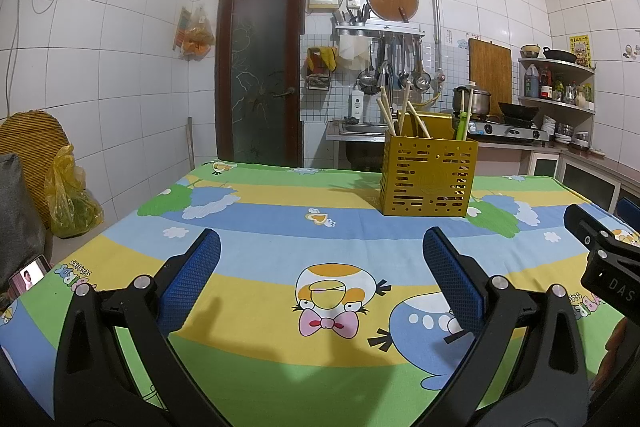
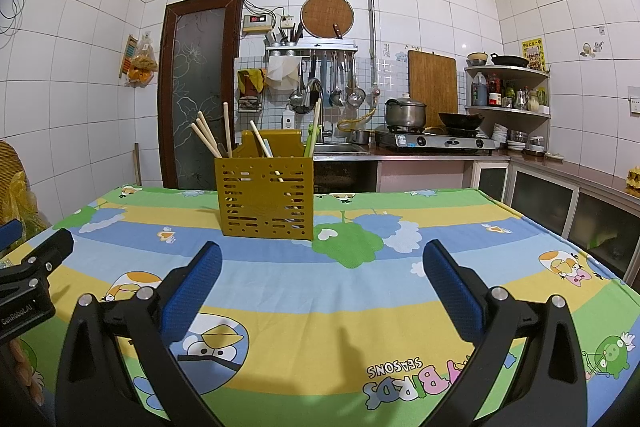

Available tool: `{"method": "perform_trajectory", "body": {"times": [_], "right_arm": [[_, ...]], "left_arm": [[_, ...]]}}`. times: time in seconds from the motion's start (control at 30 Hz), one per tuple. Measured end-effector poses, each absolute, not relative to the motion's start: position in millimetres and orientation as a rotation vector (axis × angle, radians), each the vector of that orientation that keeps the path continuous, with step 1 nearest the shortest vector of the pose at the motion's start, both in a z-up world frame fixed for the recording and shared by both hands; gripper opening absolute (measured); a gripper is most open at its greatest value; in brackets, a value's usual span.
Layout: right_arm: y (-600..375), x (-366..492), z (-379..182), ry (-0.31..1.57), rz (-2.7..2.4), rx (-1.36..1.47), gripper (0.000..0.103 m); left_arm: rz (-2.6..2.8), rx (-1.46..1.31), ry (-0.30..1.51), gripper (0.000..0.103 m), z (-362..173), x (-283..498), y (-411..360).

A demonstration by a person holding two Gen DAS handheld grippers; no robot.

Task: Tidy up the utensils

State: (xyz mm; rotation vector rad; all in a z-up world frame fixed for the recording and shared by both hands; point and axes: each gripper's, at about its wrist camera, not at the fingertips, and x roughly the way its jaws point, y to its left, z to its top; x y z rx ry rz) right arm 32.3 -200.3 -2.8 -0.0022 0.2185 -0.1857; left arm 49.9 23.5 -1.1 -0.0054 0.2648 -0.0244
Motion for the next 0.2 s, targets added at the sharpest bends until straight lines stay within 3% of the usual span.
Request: {"method": "perform_trajectory", "body": {"times": [0.2], "right_arm": [[-202.1, 31.4, -2.5, 0.220, -0.188, -0.001, 0.098]], "left_arm": [[-0.023, -0.005, 0.264, 0.098, -1.3, 49.7, 23.3]]}}
